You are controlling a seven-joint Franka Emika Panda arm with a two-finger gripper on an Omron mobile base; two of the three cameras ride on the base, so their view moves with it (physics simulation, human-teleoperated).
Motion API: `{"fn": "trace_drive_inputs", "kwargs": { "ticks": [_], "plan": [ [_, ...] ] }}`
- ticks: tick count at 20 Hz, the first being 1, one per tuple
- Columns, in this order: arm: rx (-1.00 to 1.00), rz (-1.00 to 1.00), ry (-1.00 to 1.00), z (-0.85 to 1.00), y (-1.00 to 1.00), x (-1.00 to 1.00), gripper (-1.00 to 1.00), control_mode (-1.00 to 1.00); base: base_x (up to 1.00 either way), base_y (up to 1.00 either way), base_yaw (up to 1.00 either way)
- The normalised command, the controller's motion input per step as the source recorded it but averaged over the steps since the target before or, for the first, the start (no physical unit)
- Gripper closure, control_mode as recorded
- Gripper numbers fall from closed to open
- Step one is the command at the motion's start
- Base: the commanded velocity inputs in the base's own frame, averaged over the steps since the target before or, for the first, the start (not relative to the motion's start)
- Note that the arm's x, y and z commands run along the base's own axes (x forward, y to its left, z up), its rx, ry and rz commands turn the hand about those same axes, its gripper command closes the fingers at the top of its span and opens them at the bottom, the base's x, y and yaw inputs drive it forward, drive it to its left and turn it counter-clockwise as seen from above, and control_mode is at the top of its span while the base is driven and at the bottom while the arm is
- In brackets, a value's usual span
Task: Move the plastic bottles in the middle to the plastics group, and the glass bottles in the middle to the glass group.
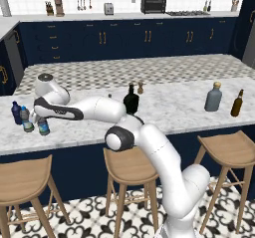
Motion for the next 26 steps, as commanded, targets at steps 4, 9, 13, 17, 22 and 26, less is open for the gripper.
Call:
{"fn": "trace_drive_inputs", "kwargs": {
  "ticks": [4, 9, 13, 17, 22, 26],
  "plan": [
    [0.17, 0.0, -0.12, -0.13, 0.0, 0.01, 1.0, -1.0, 0.0, 0.0, 0.0],
    [0.08, 0.01, -0.01, -0.3, 0.0, 0.02, 1.0, -1.0, 0.0, 0.0, 0.0],
    [0.01, 0.0, 0.01, -0.39, 0.03, 0.0, 1.0, -1.0, 0.0, 0.0, 0.0],
    [0.0, 0.0, 0.05, -0.08, 0.02, 0.0, 1.0, -1.0, 0.0, 0.0, 0.0],
    [0.0, 0.0, 0.0, 0.0, 0.0, 0.0, -1.0, -1.0, 0.0, 0.0, 0.0],
    [0.0, 0.0, 0.0, 0.0, 0.0, 0.0, -1.0, -1.0, 0.0, 0.0, 0.0]
  ]
}}
